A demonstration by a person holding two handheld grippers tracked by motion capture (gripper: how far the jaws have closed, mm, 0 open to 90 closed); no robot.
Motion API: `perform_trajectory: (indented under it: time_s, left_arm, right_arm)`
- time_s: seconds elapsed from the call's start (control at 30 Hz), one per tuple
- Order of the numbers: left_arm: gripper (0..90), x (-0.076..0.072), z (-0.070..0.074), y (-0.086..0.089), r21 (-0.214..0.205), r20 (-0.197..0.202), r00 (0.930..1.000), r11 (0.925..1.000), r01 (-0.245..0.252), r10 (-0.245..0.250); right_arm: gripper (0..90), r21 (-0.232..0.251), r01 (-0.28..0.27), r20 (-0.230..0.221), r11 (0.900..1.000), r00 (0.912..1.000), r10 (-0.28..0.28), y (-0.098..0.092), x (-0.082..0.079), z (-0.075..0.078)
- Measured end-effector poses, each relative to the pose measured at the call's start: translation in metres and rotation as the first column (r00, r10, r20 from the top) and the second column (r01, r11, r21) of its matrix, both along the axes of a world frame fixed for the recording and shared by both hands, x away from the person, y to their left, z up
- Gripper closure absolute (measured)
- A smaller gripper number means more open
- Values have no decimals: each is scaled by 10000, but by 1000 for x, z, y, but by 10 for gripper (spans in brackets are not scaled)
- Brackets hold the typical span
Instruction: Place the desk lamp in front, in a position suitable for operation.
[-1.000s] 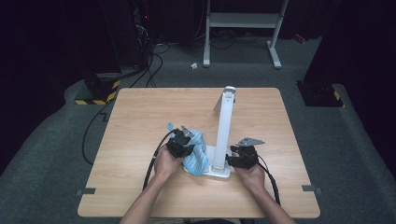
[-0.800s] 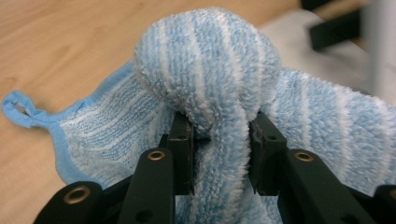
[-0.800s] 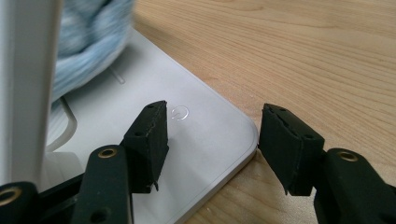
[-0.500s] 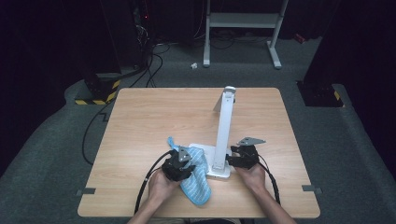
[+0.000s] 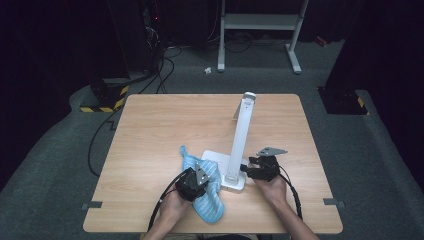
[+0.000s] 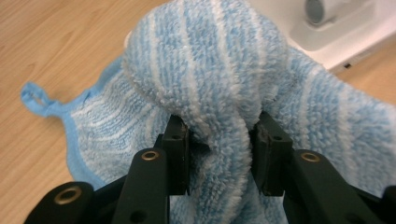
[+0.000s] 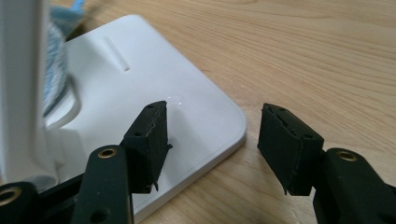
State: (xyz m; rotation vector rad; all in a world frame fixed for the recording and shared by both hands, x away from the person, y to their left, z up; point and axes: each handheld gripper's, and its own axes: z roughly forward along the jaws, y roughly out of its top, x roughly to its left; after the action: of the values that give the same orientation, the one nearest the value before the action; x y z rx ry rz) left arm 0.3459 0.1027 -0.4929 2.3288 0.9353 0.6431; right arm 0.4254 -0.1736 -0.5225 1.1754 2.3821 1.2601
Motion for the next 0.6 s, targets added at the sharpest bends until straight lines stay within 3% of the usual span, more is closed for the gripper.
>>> perform_trajectory:
  time_s: [0.2,0.43,0.53,0.6]
  left_arm:
    - [629,33,-1,10,108,10,9988,9987,-492,491]
    - [639,82,-4,20,49,-379,9893,9900,-1407,1408]
    - [645,89,-2,21,-244,-727,9842,9862,-1635,1614]
    - [652,82,-1,21,-492,-794,9843,9855,-1621,1579]
  right_arm:
    - [405,-40,-105,-66,9999,9999,105,7,2,1]
    - [400,-14,-790,-367,9969,9962,789,18,-1,1]
    - [387,-70,-871,-333,9962,9957,868,23,-4,2]
    - [391,-46,-762,-276,9971,9967,760,23,-5,1]
